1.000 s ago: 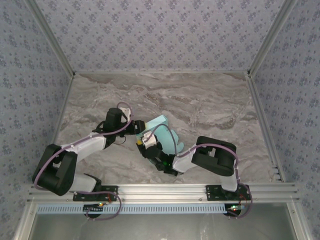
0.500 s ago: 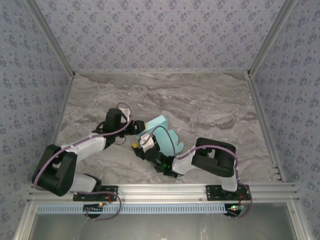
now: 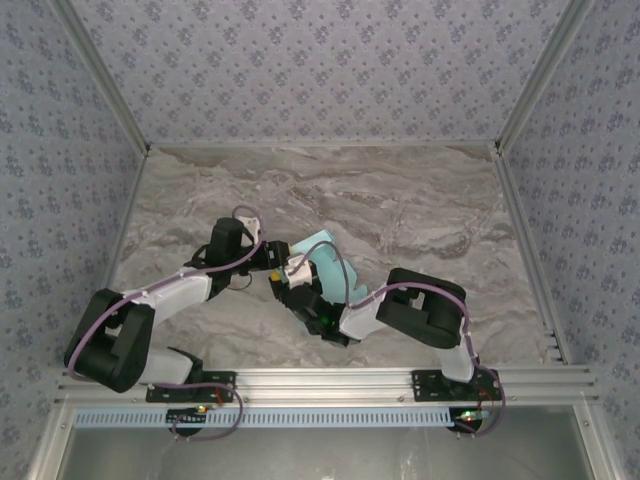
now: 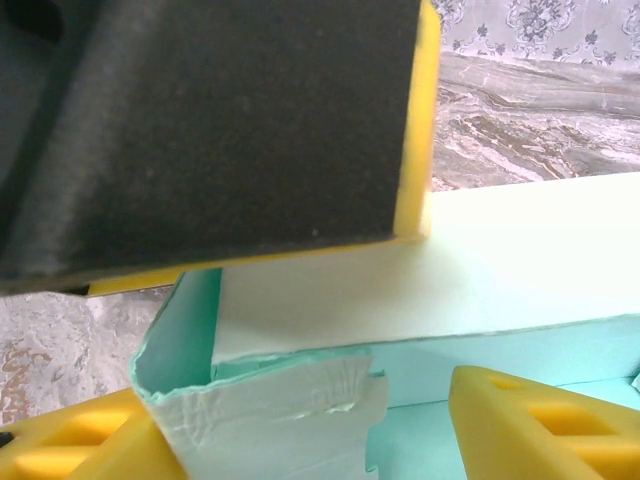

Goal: Fold the paper box

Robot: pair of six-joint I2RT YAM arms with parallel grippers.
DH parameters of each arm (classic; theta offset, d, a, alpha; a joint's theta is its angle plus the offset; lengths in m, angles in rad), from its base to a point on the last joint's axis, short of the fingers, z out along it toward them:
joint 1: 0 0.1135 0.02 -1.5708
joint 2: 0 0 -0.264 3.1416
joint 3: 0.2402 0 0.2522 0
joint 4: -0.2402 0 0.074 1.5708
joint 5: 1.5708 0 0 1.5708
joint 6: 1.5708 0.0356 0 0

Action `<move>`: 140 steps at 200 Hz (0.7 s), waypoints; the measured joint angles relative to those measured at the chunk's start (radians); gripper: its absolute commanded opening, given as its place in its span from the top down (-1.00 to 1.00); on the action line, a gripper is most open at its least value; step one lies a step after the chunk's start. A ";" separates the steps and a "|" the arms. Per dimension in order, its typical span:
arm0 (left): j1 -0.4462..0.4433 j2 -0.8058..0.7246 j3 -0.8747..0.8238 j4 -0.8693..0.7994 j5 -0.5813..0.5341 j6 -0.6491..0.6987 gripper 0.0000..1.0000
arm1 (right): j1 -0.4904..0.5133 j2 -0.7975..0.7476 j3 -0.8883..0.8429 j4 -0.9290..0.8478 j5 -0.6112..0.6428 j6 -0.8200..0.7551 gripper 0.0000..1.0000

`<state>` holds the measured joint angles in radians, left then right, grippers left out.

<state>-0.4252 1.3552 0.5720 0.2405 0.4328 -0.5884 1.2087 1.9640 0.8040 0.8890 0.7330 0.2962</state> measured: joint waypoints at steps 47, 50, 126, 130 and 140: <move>0.000 0.000 0.000 0.000 0.000 0.001 0.10 | 0.018 0.000 -0.008 0.002 0.025 -0.027 -0.17; 0.000 0.000 0.000 0.000 0.000 0.001 0.10 | 0.020 0.000 -0.010 0.002 0.027 -0.034 -0.14; 0.000 0.000 0.000 0.000 -0.004 0.002 0.10 | 0.029 0.000 -0.040 0.049 0.011 -0.131 0.23; 0.000 0.000 0.000 0.000 -0.004 0.002 0.10 | 0.029 0.000 -0.040 0.051 0.011 -0.138 0.23; 0.000 0.000 0.000 0.000 -0.004 0.002 0.10 | 0.029 0.000 -0.041 0.057 0.007 -0.157 0.22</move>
<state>-0.4252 1.3552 0.5720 0.2405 0.4286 -0.5861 1.2377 1.9636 0.7628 0.9463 0.7399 0.1394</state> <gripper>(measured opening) 0.449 0.389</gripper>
